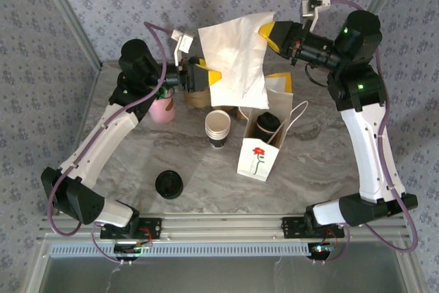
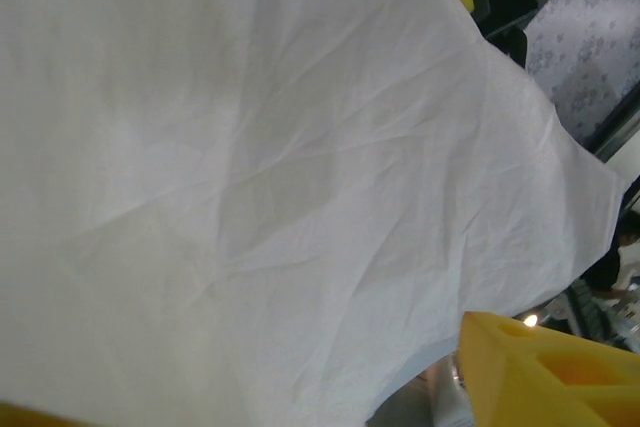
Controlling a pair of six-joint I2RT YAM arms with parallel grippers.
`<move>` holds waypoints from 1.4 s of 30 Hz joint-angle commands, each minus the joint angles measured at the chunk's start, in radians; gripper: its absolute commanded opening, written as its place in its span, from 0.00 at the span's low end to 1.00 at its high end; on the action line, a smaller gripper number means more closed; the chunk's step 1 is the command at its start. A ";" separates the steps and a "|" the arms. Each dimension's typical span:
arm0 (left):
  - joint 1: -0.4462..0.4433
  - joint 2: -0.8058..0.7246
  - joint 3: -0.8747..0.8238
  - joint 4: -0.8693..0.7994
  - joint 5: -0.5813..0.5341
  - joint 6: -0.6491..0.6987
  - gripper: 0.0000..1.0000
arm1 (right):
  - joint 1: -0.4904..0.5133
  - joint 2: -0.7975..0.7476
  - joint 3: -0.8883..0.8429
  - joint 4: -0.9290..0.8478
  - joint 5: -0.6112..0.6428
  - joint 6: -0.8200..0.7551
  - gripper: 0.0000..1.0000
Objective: Pack the takeout coffee
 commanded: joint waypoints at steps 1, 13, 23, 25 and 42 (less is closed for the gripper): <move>-0.001 -0.007 0.014 -0.001 -0.020 0.013 0.58 | 0.000 -0.020 -0.006 0.037 -0.022 -0.009 0.00; -0.001 -0.019 0.040 -0.127 -0.127 0.077 0.10 | 0.006 -0.023 0.007 -0.001 -0.048 -0.045 0.00; -0.008 -0.042 0.011 -0.145 -0.263 0.069 0.00 | 0.047 -0.036 0.007 -0.067 -0.008 -0.121 0.00; -0.018 -0.042 -0.012 -0.116 -0.286 0.052 0.00 | 0.064 -0.038 0.015 -0.105 0.031 -0.153 0.00; -0.145 0.064 -0.099 0.332 -0.389 -0.227 0.00 | 0.235 0.038 0.139 -0.309 0.302 -0.325 0.00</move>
